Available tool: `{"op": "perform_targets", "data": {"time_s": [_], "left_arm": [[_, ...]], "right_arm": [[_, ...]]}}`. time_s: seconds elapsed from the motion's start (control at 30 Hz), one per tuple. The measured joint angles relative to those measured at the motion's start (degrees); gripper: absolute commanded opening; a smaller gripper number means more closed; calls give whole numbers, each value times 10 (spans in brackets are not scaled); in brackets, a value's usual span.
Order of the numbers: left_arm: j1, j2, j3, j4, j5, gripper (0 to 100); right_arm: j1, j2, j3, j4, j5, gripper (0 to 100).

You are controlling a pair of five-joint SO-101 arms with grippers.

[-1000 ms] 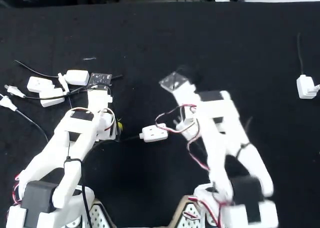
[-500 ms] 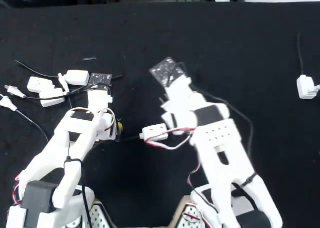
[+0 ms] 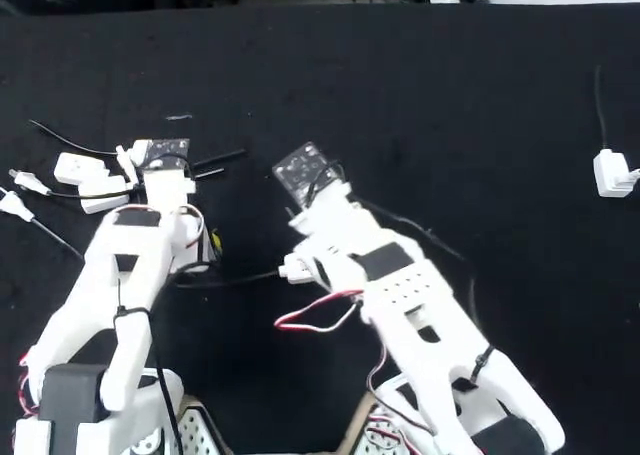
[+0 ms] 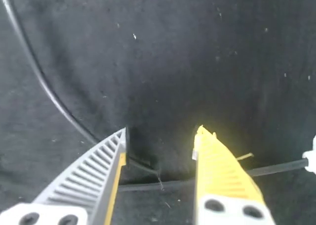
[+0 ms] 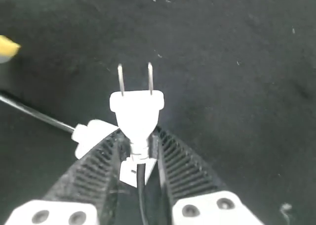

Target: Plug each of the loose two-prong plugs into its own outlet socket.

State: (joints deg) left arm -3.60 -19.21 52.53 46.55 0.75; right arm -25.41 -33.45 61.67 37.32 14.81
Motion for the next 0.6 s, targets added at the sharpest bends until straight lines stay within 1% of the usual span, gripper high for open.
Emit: {"op": "perform_targets", "data": {"time_s": [0.1,0.17,0.27,0.6], "left_arm": [[-4,0,-8,5,0,223],[-4,-3,-9,8,12,223],[-4,-35,-9,10,25,223],[-4,-273,79,20,25,223]], "right_arm": [[-40,-3,0,-2,-10,11],[-64,-3,0,-2,-12,11],[-74,-3,1,-7,-13,11],[-82,-3,35,-48,-31,11]]}}
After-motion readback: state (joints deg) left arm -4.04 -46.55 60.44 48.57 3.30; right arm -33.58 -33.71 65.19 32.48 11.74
